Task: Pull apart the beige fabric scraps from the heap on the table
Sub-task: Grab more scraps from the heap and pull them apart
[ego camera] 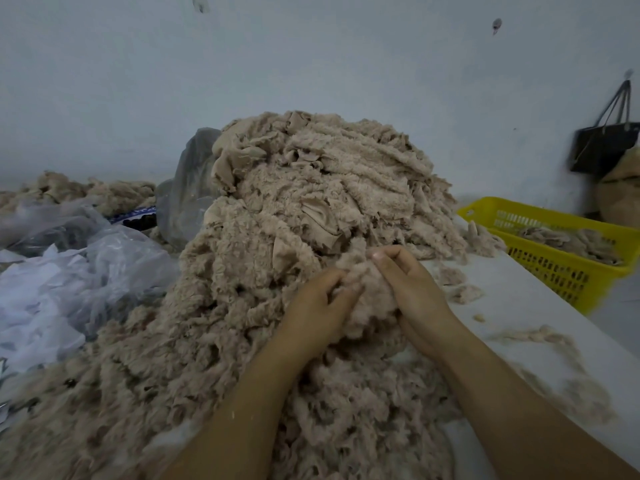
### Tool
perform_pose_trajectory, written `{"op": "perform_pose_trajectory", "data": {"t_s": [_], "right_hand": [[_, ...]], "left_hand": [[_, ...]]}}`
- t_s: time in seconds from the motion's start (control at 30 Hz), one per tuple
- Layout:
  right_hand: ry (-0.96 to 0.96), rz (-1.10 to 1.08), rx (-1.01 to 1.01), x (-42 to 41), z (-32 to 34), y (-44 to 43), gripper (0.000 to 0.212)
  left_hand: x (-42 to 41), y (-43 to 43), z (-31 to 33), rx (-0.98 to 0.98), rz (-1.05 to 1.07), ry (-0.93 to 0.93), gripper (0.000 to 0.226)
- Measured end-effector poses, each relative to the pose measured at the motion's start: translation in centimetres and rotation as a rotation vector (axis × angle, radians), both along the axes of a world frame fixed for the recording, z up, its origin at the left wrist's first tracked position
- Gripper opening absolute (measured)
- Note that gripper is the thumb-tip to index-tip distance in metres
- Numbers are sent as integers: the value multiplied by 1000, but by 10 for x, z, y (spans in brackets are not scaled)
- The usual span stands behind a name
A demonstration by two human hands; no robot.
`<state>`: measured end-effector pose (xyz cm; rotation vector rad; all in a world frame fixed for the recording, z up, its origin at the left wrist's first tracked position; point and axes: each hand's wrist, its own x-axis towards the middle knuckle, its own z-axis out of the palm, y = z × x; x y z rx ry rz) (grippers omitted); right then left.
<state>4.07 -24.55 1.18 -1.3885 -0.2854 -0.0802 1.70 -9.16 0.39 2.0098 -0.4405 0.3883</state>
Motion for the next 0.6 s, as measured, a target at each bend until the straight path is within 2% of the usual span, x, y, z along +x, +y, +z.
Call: {"op": "perform_pose_trajectory", "data": {"t_s": [0.03, 0.13, 0.2, 0.33, 0.4, 0.5, 0.53, 0.57, 0.6], "right_hand": [[17, 12, 25, 0, 2, -1, 11], [62, 152, -51, -1, -2, -3, 39], [77, 241, -202, -3, -6, 2, 40], [48, 177, -458, -4, -10, 6, 24], [47, 126, -558, -3, -9, 4, 19], [23, 39, -737, 2, -14, 0, 23], [13, -18, -729, 3, -12, -2, 21], [22, -97, -632, 5, -10, -4, 21], [48, -185, -411, 9, -7, -10, 23]], "left_hand": [[1, 2, 2, -133, 25, 57, 21], [0, 5, 6, -550, -4, 319, 21], [2, 5, 6, -632, 32, 389, 21], [3, 8, 4, -532, 18, 332, 17], [4, 9, 3, -404, 21, 258, 20], [3, 7, -1, -177, 29, 136, 25], [4, 7, -2, -143, 53, 105, 26], [5, 8, -2, -150, 84, 86, 26], [5, 11, -2, -190, 123, 84, 24]]}}
